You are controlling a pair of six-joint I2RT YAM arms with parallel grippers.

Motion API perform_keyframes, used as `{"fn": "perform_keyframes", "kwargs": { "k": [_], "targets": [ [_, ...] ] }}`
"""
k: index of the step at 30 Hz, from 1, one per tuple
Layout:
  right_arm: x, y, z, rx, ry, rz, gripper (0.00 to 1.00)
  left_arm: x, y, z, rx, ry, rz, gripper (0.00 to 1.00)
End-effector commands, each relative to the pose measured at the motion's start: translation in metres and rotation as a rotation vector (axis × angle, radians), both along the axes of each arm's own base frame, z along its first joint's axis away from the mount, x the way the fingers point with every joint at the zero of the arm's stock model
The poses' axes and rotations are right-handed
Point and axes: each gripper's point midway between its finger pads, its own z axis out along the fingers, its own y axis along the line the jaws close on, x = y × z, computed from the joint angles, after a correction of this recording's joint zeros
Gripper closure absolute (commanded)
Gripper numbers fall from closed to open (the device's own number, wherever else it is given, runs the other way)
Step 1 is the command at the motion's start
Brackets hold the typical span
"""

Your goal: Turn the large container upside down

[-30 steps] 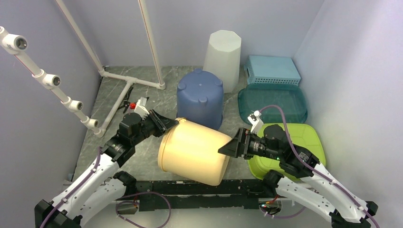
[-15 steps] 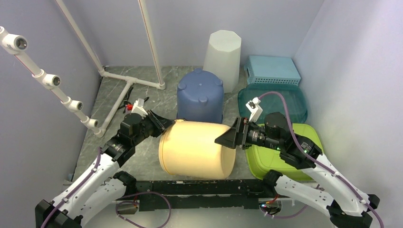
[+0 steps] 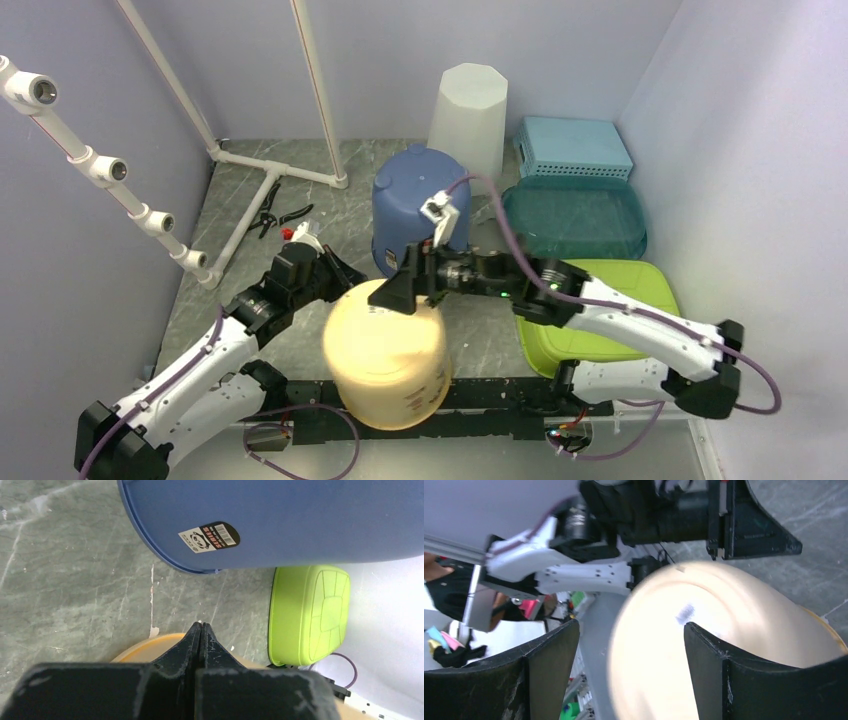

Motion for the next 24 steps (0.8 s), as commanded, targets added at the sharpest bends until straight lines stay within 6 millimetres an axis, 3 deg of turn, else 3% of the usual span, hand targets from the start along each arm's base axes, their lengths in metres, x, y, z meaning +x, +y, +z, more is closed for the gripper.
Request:
{"fn": "perform_keyframes", "kwargs": {
  "k": [1, 6, 12, 14, 19, 24],
  "targets": [
    [0.000, 0.023, -0.011, -0.050, -0.060, -0.003, 0.20, 0.009, 0.009, -0.002, 0.035, -0.024, 0.053, 0.97],
    [0.003, 0.018, -0.023, -0.165, -0.192, -0.010, 0.14, 0.010, 0.024, -0.003, 0.100, -0.010, 0.094, 0.97],
    [-0.006, -0.003, -0.013, -0.263, -0.532, 0.060, 0.01, 0.009, 0.041, 0.013, 0.197, -0.015, 0.082, 0.91],
    [-0.017, -0.003, -0.018, -0.278, -0.653, 0.131, 0.00, 0.007, 0.045, 0.019, 0.224, -0.006, 0.073, 0.81],
    [-0.048, 0.006, -0.062, -0.376, -0.949, 0.309, 0.00, 0.000, 0.064, 0.039, 0.309, 0.012, 0.091, 0.52],
    [-0.053, 0.005, -0.101, -0.505, -1.202, 0.328, 0.00, -0.013, 0.095, 0.067, 0.387, 0.008, 0.163, 0.24]
  ]
}}
